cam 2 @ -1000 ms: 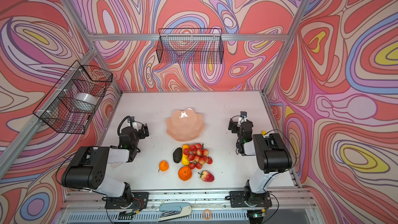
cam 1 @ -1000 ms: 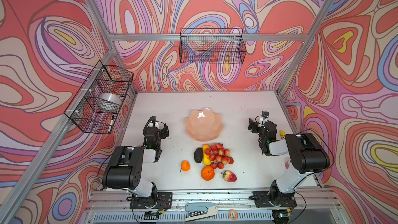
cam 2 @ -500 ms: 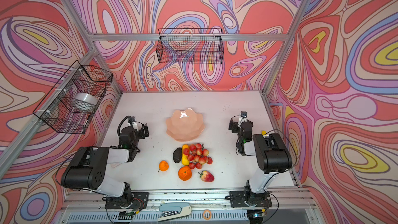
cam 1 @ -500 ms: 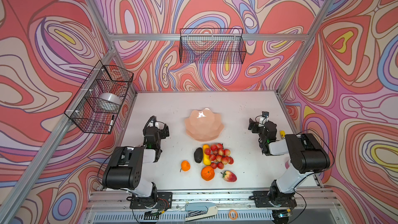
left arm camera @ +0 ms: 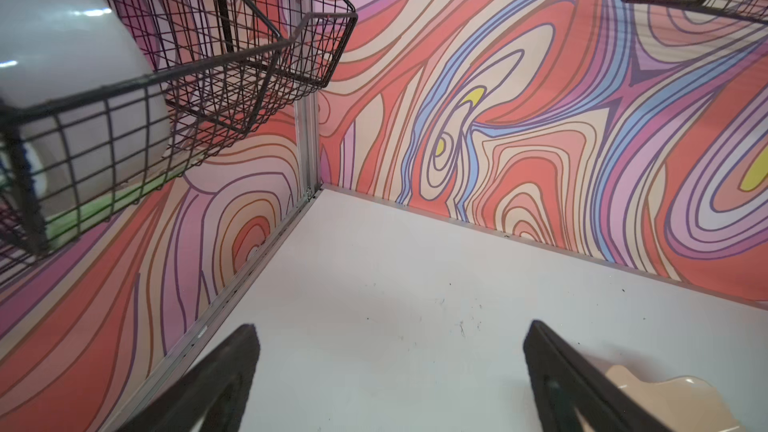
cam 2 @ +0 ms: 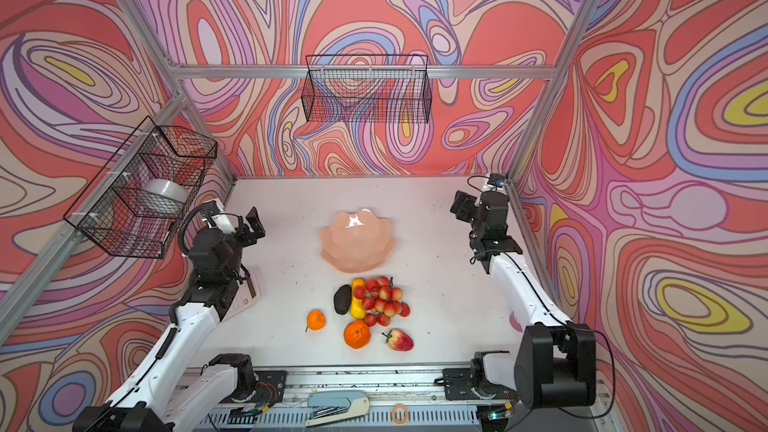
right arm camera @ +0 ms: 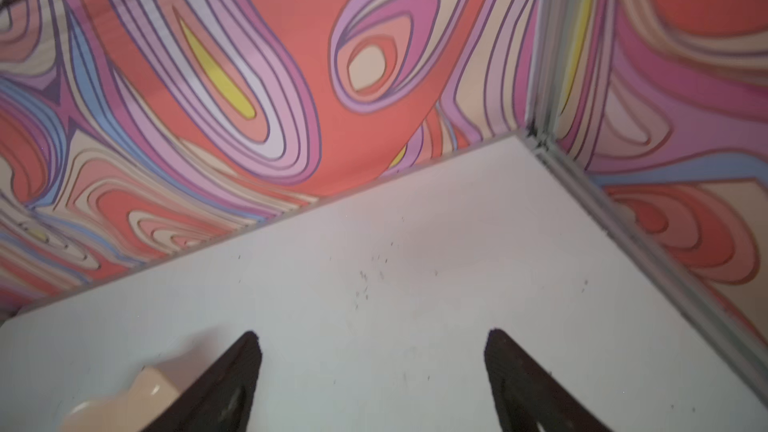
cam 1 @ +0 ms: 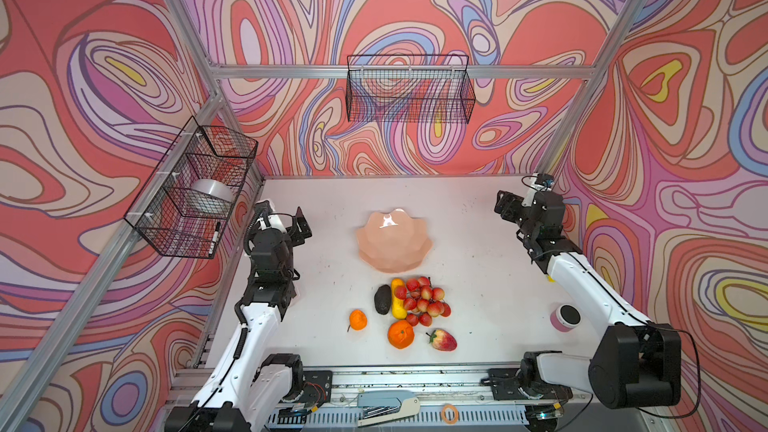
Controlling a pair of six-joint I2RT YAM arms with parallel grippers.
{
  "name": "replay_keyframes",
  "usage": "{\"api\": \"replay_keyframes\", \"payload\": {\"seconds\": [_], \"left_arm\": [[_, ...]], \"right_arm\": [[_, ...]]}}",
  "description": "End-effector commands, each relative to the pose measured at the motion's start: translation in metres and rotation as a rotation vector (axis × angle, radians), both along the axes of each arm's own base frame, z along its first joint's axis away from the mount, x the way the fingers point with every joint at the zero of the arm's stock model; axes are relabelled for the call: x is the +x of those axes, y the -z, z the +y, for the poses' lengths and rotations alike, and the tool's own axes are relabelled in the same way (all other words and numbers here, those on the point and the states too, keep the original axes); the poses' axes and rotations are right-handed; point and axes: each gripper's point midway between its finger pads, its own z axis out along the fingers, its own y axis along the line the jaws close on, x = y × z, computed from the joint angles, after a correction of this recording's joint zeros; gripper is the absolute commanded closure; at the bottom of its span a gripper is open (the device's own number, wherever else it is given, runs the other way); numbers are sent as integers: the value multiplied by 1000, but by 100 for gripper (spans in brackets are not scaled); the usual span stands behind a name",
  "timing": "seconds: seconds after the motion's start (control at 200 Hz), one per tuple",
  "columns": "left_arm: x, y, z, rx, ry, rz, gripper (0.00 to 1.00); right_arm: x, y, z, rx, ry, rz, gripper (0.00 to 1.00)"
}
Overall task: Place and organize the fake fruits in the fruit bowl
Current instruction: 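Reach the right gripper down and grasp the red-yellow strawberry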
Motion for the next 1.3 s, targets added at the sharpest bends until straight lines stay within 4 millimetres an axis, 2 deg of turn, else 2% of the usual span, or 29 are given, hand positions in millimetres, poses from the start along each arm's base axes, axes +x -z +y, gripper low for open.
{"api": "replay_keyframes", "payload": {"seconds": [0.0, 0.125, 0.255, 0.386, 0.491, 0.611, 0.716, 0.901, 1.081, 1.212, 1.297], "left_arm": [[-7, 10, 1, -12, -10, 68, 2], [-11, 1, 2, -22, -13, 46, 1], [-13, 0, 3, -26, -21, 41, 0], [-13, 1, 2, -30, -14, 48, 0], [-11, 2, 0, -34, -2, 54, 0], [-10, 5, 0, -36, -4, 66, 0], [-8, 8, -1, -43, 3, 77, 0], [-7, 9, -2, -42, 4, 82, 0], [-6, 11, -3, -47, 11, 83, 0], [-5, 11, -4, -50, 19, 88, 0], [-5, 11, -4, -51, 19, 88, 0]], "right_arm": [[-52, 63, 35, 125, -141, 355, 11], [-99, 75, 70, 103, -197, 453, 11], [-159, 106, 115, 59, -243, 616, 12], [-211, 135, 158, 71, -312, 714, 11], [-248, 154, 177, 20, -338, 783, 11], [-279, 165, 195, -34, -401, 814, 9], [-290, 172, 202, -83, -435, 814, 8], [-304, 197, 217, -115, -468, 853, 7], [-305, 216, 214, -185, -456, 879, 7], [-306, 224, 213, -207, -449, 896, 14], [-306, 228, 209, -214, -434, 901, 24]]}}
